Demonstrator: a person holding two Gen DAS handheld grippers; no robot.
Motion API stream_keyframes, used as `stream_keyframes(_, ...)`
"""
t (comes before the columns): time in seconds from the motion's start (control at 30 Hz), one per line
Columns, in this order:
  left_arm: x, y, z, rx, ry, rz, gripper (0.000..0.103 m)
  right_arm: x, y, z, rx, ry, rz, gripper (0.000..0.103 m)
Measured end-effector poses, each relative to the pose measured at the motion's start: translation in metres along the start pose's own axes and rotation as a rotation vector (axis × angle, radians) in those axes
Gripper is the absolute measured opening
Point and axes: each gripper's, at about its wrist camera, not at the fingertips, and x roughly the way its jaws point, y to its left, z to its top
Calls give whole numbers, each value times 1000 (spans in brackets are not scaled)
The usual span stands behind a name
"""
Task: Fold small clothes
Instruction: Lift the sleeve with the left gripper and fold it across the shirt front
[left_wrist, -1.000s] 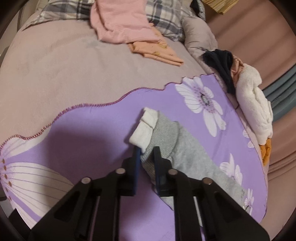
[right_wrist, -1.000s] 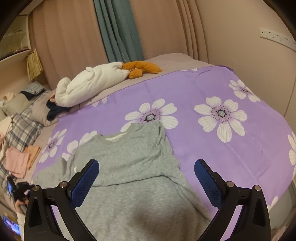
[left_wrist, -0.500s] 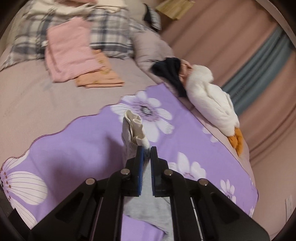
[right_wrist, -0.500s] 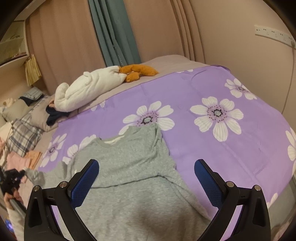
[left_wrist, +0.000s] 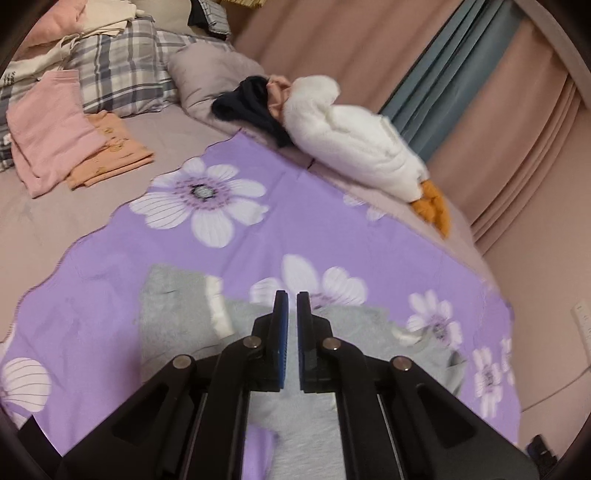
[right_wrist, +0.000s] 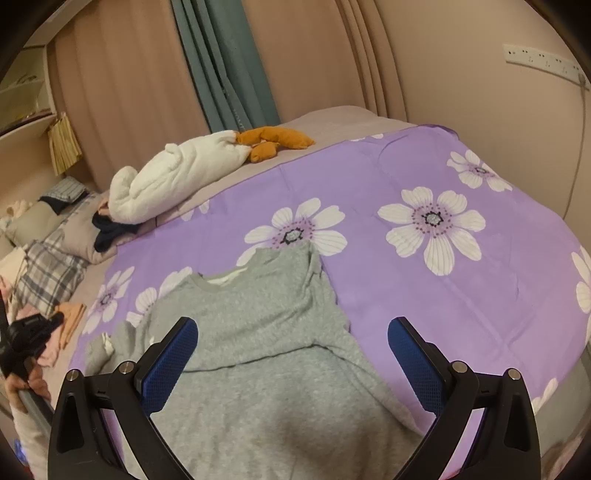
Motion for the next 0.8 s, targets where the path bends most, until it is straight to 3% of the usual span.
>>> stream_keyframes(0.07,3,10,-4,-9,23,42,8,0,-1,0,2,1,-2,102)
stream_keyframes(0.13,7,26,-7,-48,60,60,18,1,-2,-2,8,6,1,102)
stream_keyframes(0.2,13,40,-11,-73,93,92,46,4,-2,-3,8,17,7,102)
stream_keyframes(0.27,18,51,-17,-73,107,154,61,6,-2,-5,4,25,7,102)
stream_keyframes(0.47,42,75,-35,-68,193,234,62,9,3,-6,-19,35,9,102)
stream_keyframes(0.7,72,79,-47,-28,250,236,60,11,5,-6,-27,42,3,102)
stream_keyframes(0.73,76,81,-47,-28,249,241,58,10,5,-7,-28,41,3,102)
stream_keyframes(0.8,83,85,-48,-28,251,283,41,10,5,-7,-28,42,0,102)
